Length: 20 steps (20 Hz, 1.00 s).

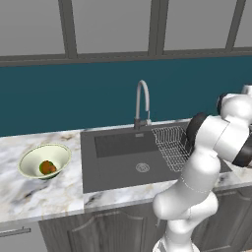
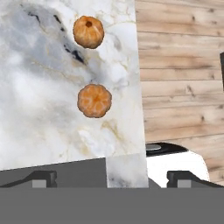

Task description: There is a mixed pile of frozen fruits and vegetables on the counter. Locate all the frozen vegetables and place the items in a bowl on the counter. Take all the frozen fruits and defrost them in a running sink.

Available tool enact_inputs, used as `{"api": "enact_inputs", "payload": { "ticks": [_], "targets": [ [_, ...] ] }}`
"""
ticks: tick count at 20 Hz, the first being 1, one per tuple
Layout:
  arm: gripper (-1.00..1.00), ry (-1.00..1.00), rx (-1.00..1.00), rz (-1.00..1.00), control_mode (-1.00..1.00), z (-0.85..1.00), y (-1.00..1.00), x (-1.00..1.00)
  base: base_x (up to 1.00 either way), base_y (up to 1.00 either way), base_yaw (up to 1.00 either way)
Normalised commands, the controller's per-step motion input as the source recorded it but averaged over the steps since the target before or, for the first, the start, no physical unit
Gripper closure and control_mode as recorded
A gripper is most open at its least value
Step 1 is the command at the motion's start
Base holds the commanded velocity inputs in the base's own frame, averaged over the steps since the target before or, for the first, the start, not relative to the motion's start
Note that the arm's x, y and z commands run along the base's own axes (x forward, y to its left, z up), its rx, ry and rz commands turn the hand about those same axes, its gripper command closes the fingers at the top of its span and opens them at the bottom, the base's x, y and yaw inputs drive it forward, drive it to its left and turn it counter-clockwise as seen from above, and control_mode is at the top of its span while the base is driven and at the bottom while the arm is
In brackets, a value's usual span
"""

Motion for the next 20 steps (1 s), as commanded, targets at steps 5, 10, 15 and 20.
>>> {"api": "enact_inputs", "payload": {
  "ticks": [5,10,15,20],
  "targets": [
    [-1.0,0.0,0.0,-0.01,-1.0,-0.05,-0.23,0.0,0.0,0.0,0.0],
    [-1.0,0.0,-0.01,0.02,-1.0,-0.12,-0.17,0.0,0.0,0.0,0.0],
    [-1.0,-0.02,0.0,0.04,-1.0,-0.15,-0.08,0.05,0.0,0.0,0.0],
    [-1.0,-0.02,0.0,0.03,-1.0,-0.11,-0.08,0.1,0.0,0.0,0.0]
  ]
}}
